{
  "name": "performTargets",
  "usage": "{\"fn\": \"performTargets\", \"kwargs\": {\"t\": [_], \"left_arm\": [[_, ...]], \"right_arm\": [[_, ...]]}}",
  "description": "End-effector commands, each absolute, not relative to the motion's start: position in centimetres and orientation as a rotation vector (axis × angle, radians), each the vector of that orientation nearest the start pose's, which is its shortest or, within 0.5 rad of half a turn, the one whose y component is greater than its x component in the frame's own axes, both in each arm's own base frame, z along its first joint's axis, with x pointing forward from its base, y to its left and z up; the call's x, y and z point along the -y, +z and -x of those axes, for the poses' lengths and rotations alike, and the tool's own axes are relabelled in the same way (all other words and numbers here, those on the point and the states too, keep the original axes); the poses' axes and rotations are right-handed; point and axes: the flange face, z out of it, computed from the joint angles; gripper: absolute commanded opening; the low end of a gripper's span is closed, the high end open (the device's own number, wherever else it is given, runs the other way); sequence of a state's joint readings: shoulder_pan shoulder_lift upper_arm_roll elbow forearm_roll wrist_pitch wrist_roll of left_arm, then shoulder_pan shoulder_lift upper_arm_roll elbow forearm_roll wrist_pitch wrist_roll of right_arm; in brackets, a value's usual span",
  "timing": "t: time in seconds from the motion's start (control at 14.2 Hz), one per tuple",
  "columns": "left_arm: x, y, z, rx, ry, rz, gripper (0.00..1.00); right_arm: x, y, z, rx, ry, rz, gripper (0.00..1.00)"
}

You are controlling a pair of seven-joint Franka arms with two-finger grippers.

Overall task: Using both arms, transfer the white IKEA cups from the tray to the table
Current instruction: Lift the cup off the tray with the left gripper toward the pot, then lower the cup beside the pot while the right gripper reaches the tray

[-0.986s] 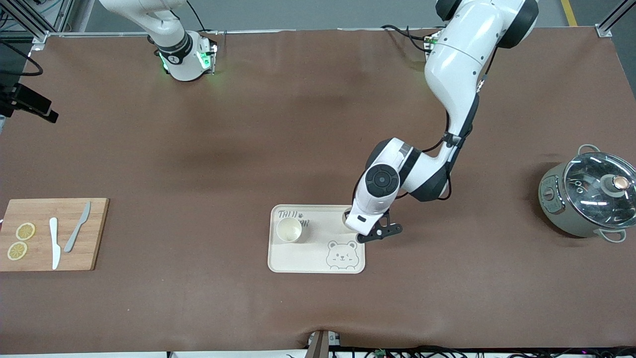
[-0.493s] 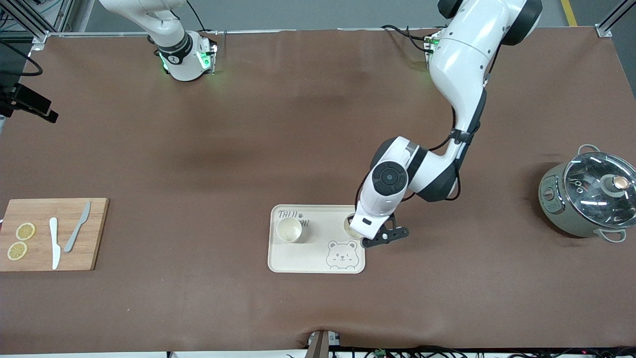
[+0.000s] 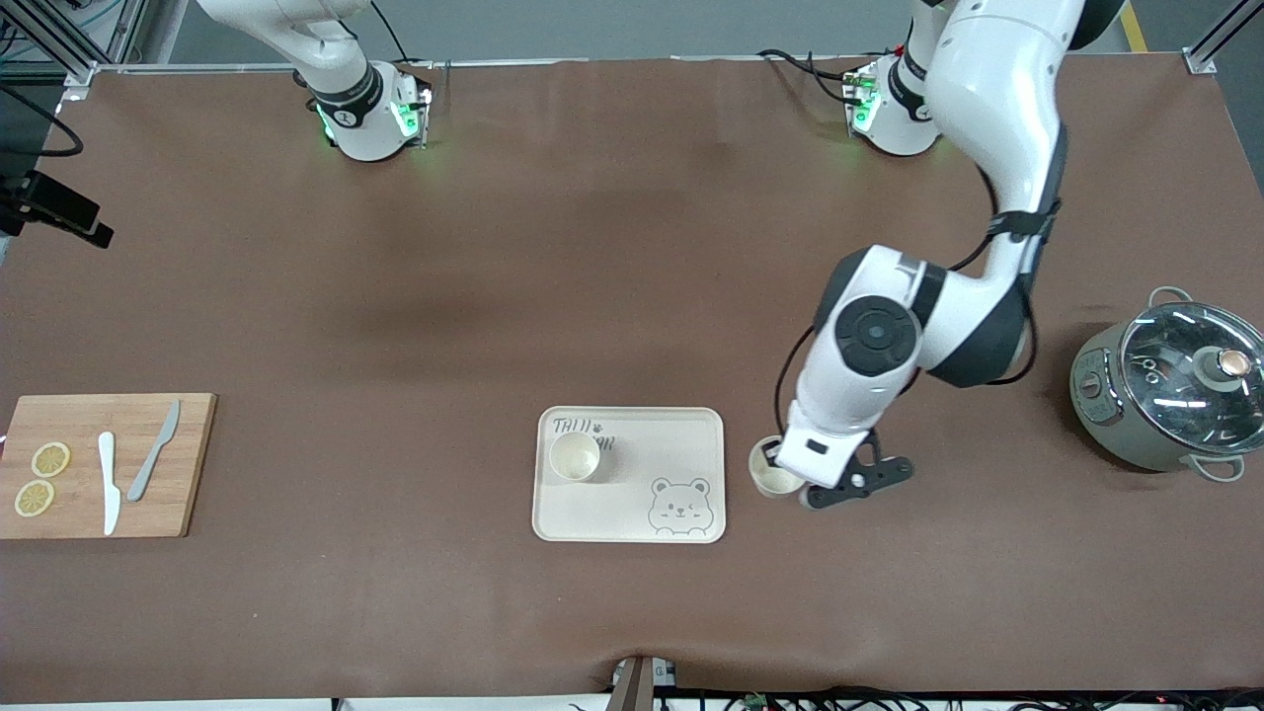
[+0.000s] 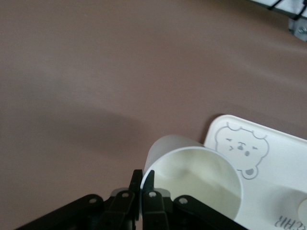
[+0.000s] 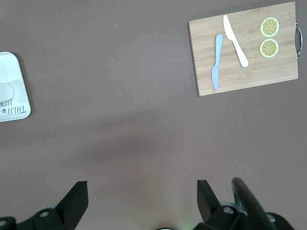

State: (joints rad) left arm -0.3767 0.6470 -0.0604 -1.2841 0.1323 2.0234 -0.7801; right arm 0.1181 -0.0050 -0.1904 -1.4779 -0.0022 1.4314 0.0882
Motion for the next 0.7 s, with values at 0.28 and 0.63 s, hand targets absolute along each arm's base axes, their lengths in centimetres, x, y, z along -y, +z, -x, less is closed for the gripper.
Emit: {"fn": "performTargets", "kwargs": {"t": [0.28,0.63], "left_arm": [[26.2,37.8,-67.3,0.509,-0.045,3.039,0.0],[22.5,36.6,-67.3,0.62,0.049,3.037,0.0]], "right_arm": [[4.3,56.8,-59.0,-0.263,0.28,3.229,1.0],[-1.4,48.0,-62.6,-0.31,0.349,3.122,1.0]]}}
